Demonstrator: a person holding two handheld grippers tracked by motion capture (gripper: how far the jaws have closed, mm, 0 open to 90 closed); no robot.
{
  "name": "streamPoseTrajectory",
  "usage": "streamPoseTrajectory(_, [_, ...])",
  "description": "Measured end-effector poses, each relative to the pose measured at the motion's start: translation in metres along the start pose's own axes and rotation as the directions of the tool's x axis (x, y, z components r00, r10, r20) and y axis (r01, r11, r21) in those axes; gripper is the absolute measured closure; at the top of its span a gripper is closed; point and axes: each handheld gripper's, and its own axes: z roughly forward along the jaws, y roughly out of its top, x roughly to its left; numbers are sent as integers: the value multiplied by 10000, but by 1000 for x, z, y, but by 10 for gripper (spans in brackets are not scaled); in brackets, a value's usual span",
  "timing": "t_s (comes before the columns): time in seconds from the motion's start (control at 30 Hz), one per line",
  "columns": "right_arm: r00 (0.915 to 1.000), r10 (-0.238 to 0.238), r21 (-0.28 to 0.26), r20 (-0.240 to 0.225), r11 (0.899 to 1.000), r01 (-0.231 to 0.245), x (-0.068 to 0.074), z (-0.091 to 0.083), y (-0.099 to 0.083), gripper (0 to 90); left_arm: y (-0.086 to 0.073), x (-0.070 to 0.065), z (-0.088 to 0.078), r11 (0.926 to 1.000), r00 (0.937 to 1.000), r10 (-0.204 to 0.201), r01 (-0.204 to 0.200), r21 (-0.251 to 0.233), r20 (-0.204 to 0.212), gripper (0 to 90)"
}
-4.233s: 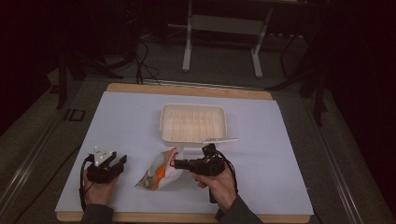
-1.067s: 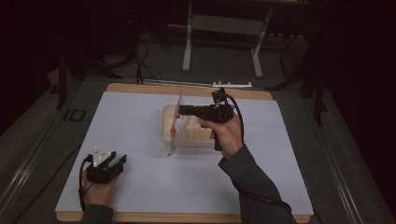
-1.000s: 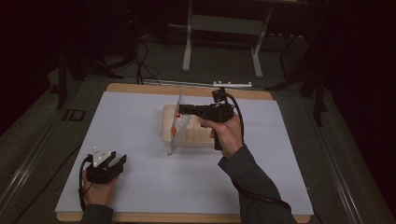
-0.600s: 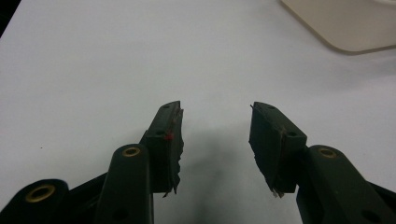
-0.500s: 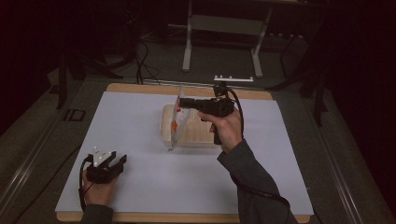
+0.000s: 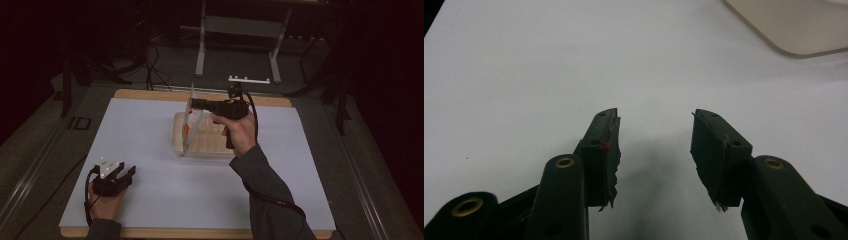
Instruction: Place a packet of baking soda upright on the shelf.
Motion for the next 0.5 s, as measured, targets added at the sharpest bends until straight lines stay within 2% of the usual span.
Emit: streamPoseTrajectory(0.5, [9997, 140, 4, 178, 9999, -141, -10, 15, 7, 900, 0, 1, 0, 10000, 10000, -21, 21, 0, -8, 537])
